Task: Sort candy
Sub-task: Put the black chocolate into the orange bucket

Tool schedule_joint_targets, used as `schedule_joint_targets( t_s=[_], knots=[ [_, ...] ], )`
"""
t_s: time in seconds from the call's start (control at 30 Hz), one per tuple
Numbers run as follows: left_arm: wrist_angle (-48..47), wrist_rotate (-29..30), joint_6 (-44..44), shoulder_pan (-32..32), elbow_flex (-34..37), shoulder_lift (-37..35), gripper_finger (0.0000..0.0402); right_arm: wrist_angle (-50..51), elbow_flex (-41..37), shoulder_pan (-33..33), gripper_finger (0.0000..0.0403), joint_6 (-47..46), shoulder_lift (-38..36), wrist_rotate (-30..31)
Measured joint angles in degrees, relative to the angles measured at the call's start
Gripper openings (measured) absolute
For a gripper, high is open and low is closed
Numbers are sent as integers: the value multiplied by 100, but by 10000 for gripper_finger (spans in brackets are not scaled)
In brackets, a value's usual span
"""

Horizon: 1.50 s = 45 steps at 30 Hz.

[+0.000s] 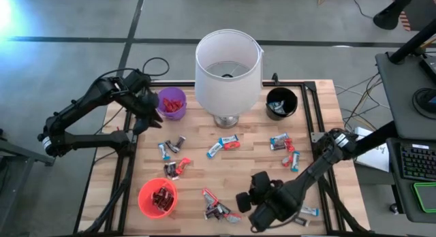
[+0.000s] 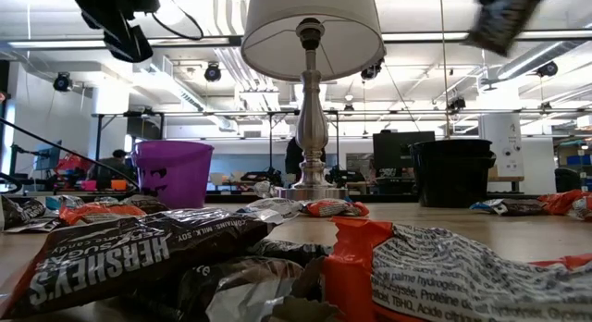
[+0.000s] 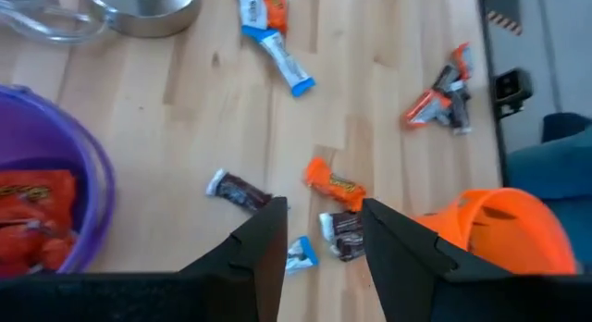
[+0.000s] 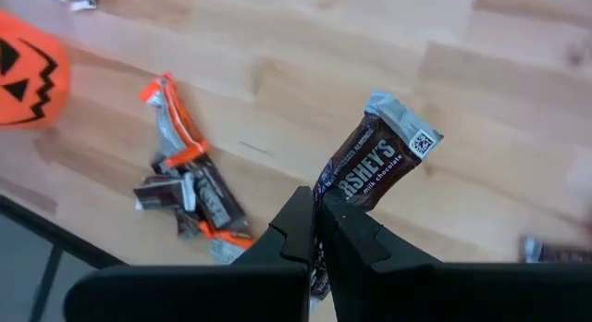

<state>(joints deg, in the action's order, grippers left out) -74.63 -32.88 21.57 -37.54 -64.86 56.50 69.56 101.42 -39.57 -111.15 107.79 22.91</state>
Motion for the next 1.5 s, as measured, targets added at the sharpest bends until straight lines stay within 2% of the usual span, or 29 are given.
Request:
schedule_joint_targets(
  t_s=[0.17, 0.27, 0.37, 0.43, 0.7, 0.93, 1.23, 1.5],
  knots=[
    [98, -722, -96, 16, 0, 26, 156, 9, 145, 244, 8, 546, 0, 56],
    [400, -1395, -111, 47, 0, 22, 170, 6, 250, 400, 8, 926, -2, 128],
    [792, -2164, -108, 86, 0, 43, 173, 0, 390, 571, 8, 1326, -2, 137],
    [1075, -2428, -112, 106, 0, 43, 169, -2, 485, 673, 8, 1578, -2, 153],
    [1814, -2516, -325, 206, 0, 91, 150, -19, 1087, 1020, 8, 2693, -2, 449],
    [2134, -2853, -368, 415, 0, 353, 146, -601, 1509, 1293, 8, 3815, -11, 677],
    [2315, -3530, -368, 673, 0, 664, 146, -1291, 1717, 1493, 8, 4831, -11, 668],
    [2664, -3539, -377, 1051, 0, 860, 146, -2021, 1774, 1641, 8, 5564, -11, 484]
  ],
)
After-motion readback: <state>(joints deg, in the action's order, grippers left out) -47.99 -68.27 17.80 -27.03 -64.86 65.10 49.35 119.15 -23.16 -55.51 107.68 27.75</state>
